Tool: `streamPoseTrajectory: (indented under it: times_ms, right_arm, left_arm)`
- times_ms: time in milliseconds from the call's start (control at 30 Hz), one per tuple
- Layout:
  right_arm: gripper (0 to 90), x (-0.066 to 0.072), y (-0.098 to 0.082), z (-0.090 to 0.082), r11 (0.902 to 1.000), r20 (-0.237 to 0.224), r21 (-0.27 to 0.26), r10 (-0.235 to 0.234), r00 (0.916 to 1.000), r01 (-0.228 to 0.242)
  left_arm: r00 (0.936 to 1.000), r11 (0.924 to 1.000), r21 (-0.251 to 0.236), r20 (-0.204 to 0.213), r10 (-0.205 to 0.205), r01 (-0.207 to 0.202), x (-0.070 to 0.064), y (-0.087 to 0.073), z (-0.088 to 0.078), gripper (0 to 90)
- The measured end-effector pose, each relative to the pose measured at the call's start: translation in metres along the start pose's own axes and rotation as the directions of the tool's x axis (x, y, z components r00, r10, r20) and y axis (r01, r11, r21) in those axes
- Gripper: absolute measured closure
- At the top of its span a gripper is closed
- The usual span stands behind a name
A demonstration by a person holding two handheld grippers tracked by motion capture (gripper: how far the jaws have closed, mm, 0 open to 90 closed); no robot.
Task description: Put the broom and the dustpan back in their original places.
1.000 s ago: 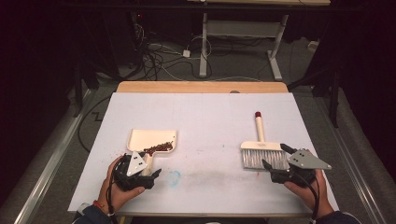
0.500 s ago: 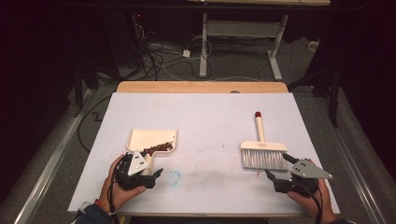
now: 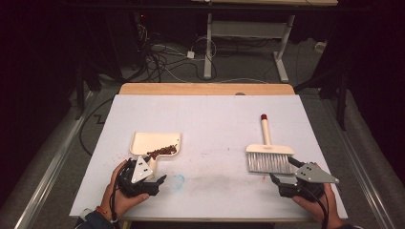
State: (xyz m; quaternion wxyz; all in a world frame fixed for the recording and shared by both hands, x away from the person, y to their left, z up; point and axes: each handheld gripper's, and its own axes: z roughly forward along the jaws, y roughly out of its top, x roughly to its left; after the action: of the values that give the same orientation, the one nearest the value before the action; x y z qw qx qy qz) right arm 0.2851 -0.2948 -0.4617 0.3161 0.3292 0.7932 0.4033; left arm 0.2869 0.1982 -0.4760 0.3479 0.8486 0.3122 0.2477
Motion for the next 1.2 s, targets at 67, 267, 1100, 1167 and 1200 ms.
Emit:
streamPoseTrajectory:
  times_ms: [67,267,1100,1167,1200]
  right_arm:
    - [17.9,0.0001,0.0009,0.0001,1.0000,0.001,-0.004,-0.007,1.0000,0.007]
    - [17.9,-0.0011,0.0010,0.0010,1.0000,0.002,-0.006,-0.003,1.0000,0.003]
    - [17.9,-0.0031,0.0080,0.0009,0.9994,0.010,-0.034,0.001,0.9999,-0.001]
    - [17.9,-0.0027,0.0081,0.0030,0.9996,0.003,-0.028,0.007,1.0000,-0.007]
    - [17.9,-0.0025,0.0083,0.0040,0.9996,0.000,-0.028,0.005,1.0000,-0.005]
  left_arm:
    - [1.0000,1.0000,0.000,-0.004,0.003,-0.003,0.0002,0.0002,-0.0001,19.3]
    - [0.9999,0.9999,0.012,0.005,-0.010,0.010,0.0007,-0.0008,0.0013,19.3]
    - [0.9990,0.9999,-0.008,-0.043,-0.011,0.010,0.0019,-0.0006,-0.0029,18.7]
    - [0.9987,0.9999,-0.007,-0.050,-0.010,0.010,0.0017,-0.0006,-0.0035,18.7]
    - [0.9986,0.9999,-0.009,-0.050,-0.014,0.014,0.0017,-0.0006,-0.0037,18.7]
